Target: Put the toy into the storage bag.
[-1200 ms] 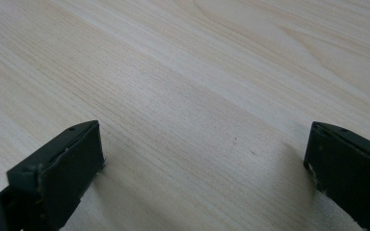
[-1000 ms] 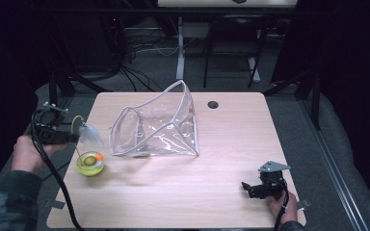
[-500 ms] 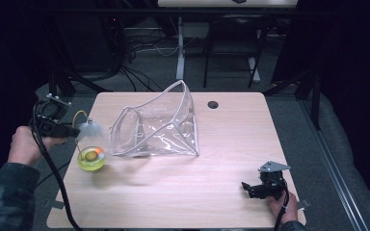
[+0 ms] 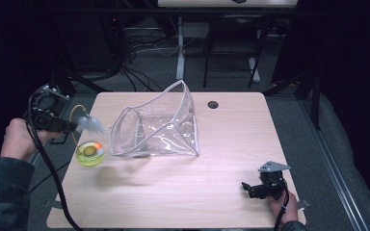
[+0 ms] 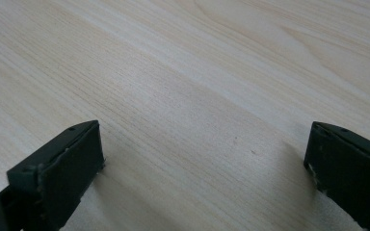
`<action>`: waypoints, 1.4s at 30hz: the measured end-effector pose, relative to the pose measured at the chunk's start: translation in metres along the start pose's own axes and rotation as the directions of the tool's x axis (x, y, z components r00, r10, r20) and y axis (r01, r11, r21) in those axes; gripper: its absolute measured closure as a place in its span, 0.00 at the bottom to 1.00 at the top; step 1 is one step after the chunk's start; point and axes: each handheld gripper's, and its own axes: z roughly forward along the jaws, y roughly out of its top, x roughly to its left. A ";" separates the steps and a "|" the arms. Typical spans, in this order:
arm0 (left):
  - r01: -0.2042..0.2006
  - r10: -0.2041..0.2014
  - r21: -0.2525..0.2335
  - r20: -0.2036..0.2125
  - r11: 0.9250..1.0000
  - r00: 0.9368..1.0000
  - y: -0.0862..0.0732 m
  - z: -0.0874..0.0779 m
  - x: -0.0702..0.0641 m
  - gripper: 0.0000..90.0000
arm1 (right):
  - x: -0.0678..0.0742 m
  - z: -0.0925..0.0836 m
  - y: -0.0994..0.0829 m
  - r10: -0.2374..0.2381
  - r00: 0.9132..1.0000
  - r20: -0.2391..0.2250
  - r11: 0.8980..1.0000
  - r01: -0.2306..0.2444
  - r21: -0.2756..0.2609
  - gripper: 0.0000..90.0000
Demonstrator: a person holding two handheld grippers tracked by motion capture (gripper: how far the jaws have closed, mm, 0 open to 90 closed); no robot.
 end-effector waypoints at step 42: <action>-0.069 0.065 -0.057 -0.056 0.996 0.996 0.052 -0.062 -0.007 0.97 | 0.001 0.000 0.000 0.003 1.000 0.007 1.000 -0.003 -0.003 0.00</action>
